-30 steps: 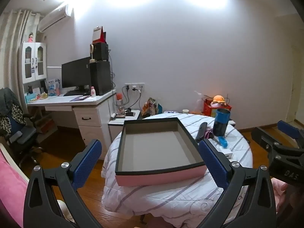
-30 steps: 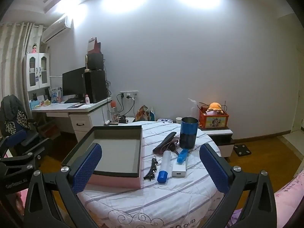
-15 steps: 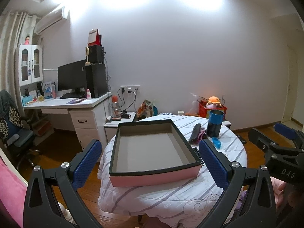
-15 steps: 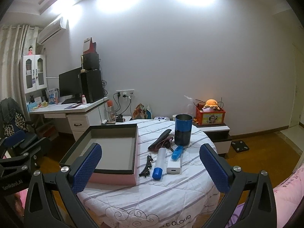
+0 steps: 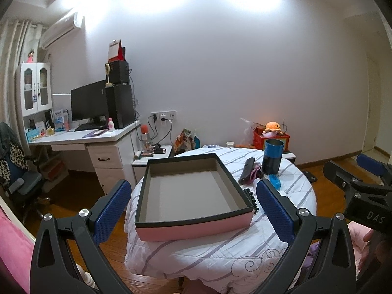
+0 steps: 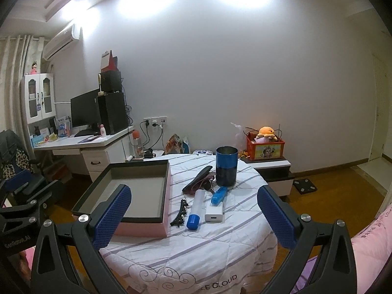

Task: Organize rigid objects
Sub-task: 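Move both tools toward the pink tray and the objects beside it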

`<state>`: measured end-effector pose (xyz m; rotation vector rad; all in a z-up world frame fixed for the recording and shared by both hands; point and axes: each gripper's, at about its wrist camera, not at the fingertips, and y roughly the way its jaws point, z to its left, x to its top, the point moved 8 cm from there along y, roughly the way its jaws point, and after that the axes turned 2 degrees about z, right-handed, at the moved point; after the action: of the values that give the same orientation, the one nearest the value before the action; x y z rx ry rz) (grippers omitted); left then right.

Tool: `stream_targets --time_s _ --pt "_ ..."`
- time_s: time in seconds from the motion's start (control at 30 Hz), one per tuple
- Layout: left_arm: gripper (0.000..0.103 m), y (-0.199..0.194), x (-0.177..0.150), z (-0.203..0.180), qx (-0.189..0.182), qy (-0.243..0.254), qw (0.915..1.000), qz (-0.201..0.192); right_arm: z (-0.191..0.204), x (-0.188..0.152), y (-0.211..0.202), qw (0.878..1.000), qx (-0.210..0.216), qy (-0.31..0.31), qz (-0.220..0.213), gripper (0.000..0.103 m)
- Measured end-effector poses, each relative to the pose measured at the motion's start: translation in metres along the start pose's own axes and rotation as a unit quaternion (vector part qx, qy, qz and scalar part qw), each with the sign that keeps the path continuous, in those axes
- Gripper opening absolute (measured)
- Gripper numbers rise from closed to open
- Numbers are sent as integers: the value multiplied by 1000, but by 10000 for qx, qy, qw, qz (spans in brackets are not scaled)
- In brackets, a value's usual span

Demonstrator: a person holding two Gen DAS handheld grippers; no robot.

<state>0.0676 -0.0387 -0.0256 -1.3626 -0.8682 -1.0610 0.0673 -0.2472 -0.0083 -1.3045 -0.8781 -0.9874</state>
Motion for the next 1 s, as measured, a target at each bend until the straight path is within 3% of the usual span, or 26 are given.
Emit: stream_targets --time_s 1.0 --pt "103 -4 3 0 87 107 9999 3 -9 -1 -3 9999 -99 -37 23 103"
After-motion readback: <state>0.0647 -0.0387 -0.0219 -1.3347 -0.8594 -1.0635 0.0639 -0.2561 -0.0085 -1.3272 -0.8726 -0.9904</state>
